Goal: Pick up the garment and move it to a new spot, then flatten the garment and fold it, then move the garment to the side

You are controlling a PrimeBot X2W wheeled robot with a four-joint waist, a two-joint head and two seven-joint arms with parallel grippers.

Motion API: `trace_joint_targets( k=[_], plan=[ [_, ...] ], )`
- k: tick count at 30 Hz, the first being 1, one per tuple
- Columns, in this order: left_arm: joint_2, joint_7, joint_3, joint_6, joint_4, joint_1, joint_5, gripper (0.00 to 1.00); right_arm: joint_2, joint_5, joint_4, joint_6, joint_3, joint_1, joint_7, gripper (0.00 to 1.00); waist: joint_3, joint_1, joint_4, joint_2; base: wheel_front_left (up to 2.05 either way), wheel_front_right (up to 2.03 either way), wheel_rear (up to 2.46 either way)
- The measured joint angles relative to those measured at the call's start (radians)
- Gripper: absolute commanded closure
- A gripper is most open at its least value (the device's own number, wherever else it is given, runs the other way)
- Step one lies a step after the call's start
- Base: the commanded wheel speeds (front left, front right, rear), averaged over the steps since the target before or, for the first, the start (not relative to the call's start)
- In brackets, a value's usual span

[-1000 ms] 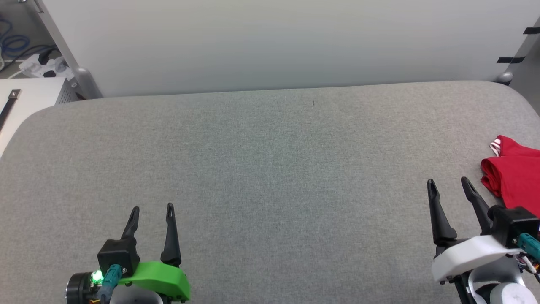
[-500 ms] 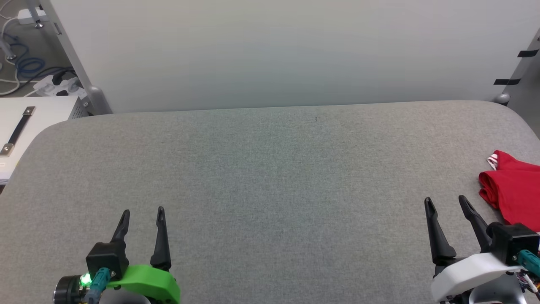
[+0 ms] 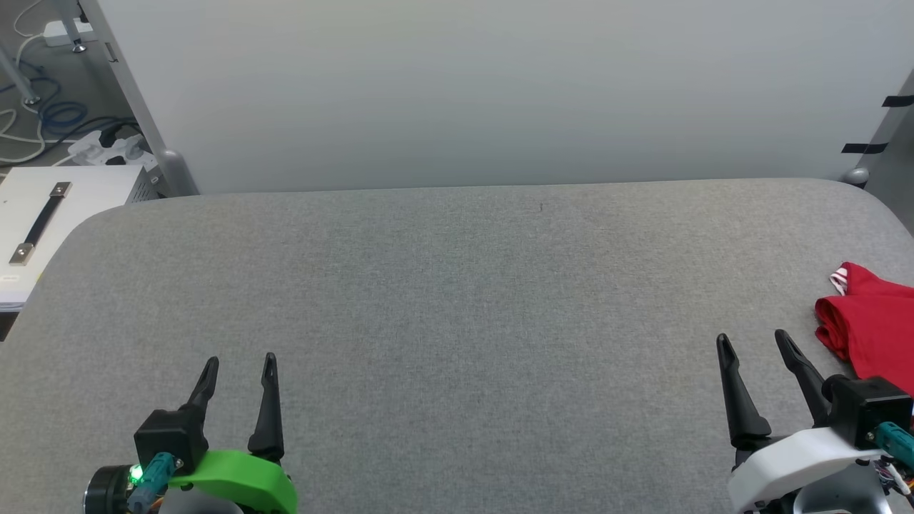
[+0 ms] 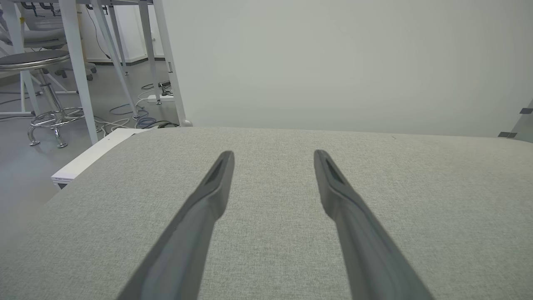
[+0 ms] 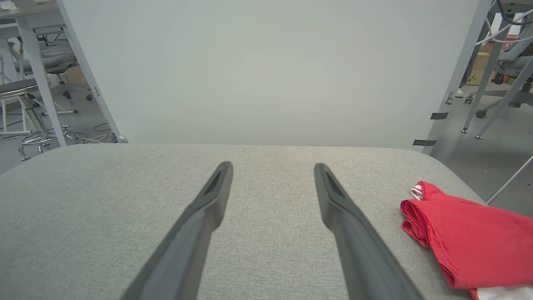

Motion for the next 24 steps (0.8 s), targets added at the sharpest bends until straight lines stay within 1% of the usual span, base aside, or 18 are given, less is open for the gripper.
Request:
trace_joint_targets(
  k=[21,22,24],
  plan=[
    [0.001,0.003,-0.010,-0.004,0.010,0.000,-0.010,0.00,0.006,0.000,0.001,0.000,0.005,0.000,0.004,0.00,0.006,0.0000,0.016,0.0000,0.00,0.00,0.00],
    [0.000,0.003,-0.011,-0.004,0.011,0.000,-0.010,1.00,0.005,0.000,0.001,0.000,0.005,0.000,0.004,1.00,0.006,0.0000,0.016,0.0000,0.00,0.00,0.00],
    [-0.001,0.003,-0.012,-0.004,0.011,0.000,-0.010,1.00,0.005,0.000,0.001,0.000,0.004,0.000,0.004,1.00,0.006,0.0000,0.016,0.0000,0.00,0.00,0.00]
  ],
)
